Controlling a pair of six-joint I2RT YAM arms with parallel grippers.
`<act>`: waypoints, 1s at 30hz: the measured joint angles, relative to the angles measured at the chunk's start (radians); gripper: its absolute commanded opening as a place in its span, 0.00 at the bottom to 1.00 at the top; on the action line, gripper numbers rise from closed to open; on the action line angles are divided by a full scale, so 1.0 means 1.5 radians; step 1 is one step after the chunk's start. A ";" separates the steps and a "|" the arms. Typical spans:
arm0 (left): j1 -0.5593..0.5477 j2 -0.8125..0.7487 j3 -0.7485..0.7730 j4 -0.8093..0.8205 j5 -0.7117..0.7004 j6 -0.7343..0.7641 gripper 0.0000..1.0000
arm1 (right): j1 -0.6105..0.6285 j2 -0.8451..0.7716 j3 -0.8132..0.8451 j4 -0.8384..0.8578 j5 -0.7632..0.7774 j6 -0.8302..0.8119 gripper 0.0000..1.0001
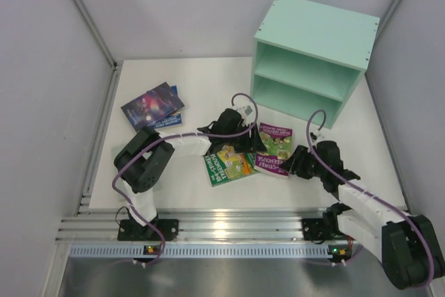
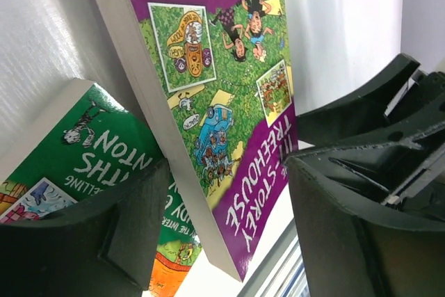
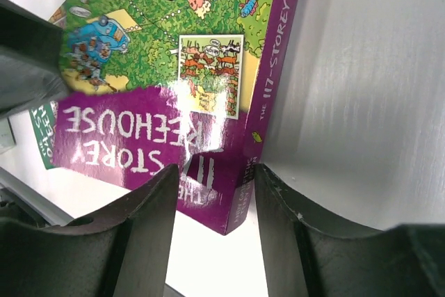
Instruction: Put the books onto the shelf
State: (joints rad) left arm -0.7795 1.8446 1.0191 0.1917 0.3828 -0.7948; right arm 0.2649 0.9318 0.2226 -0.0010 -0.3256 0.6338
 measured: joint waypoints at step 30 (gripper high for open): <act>0.003 -0.140 -0.019 -0.060 0.085 0.006 0.00 | -0.066 -0.154 0.025 -0.082 -0.030 0.138 1.00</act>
State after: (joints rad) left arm -0.7757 1.6352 0.9905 0.1017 0.5110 -0.7860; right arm 0.1654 0.7006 0.2604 -0.1234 -0.3710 0.8402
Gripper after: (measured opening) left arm 0.083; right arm 0.996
